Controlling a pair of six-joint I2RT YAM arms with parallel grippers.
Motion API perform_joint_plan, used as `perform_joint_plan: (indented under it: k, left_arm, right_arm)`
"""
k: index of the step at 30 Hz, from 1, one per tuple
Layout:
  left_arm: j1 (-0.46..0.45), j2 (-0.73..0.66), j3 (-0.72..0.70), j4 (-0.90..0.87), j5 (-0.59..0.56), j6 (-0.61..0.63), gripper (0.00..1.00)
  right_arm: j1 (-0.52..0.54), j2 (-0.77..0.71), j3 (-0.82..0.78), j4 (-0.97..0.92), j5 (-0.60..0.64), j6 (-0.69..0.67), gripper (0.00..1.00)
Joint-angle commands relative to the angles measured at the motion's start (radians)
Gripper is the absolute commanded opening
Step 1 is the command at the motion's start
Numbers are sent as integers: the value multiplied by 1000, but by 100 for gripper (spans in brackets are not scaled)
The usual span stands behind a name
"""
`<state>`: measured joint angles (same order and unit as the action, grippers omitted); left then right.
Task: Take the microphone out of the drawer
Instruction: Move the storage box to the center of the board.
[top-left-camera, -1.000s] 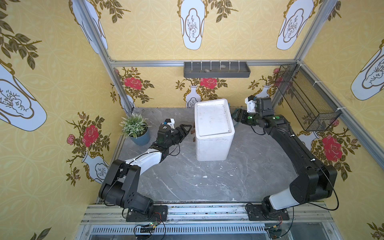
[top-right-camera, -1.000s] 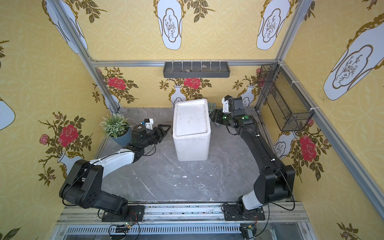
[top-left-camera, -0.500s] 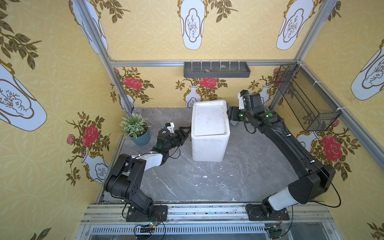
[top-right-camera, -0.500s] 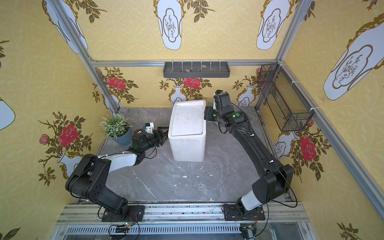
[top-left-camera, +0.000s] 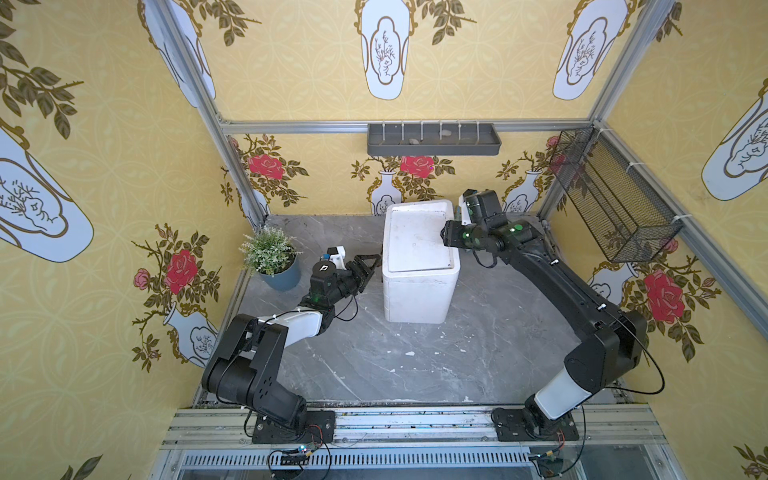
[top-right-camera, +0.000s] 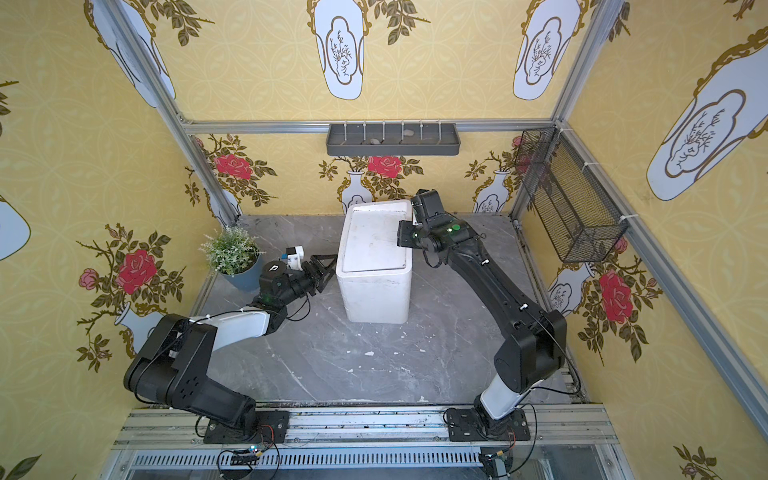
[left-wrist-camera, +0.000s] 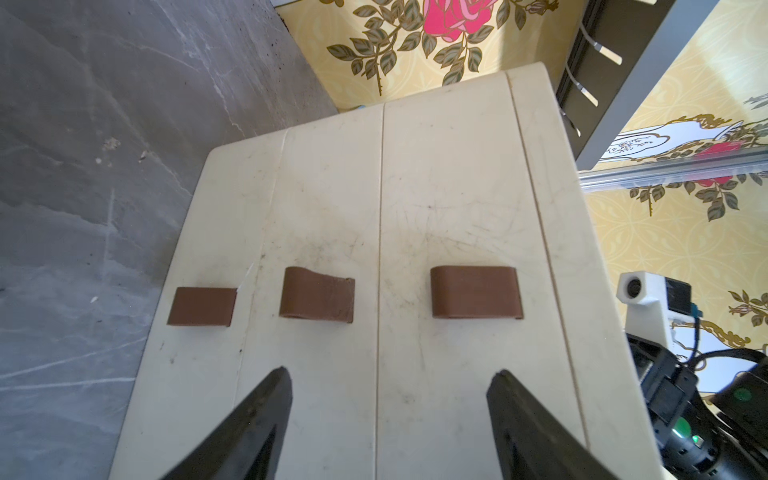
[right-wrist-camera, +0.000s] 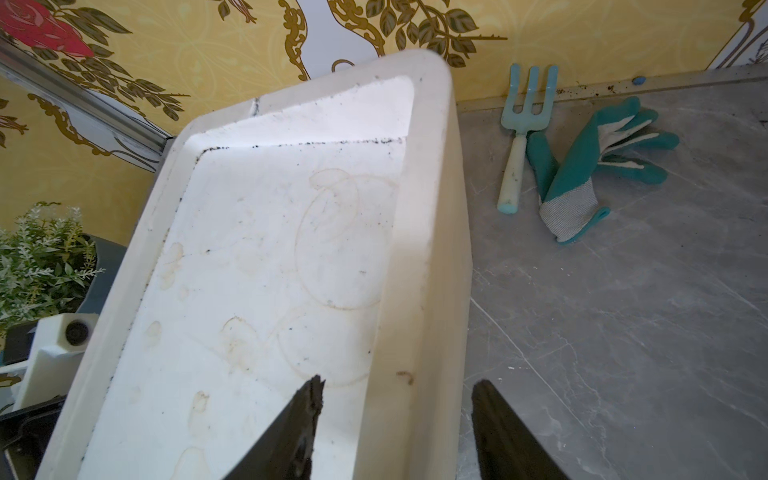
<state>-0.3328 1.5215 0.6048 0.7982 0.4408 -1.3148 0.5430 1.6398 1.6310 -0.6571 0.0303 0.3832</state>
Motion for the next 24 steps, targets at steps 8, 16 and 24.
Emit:
perform_joint_plan:
  k: [8,16,24]
  left_arm:
    - [6,-81,-25,-79,-57,88,80]
    - [6,-61,-11,-79,-33,78,80]
    - [-5,-7,14,23,9,32,78]
  right_arm:
    - [46,73,85,-87,148,64,29]
    - [46,69,136,-118,234,25,14]
    - [32,27,181,-151,284,-52,7]
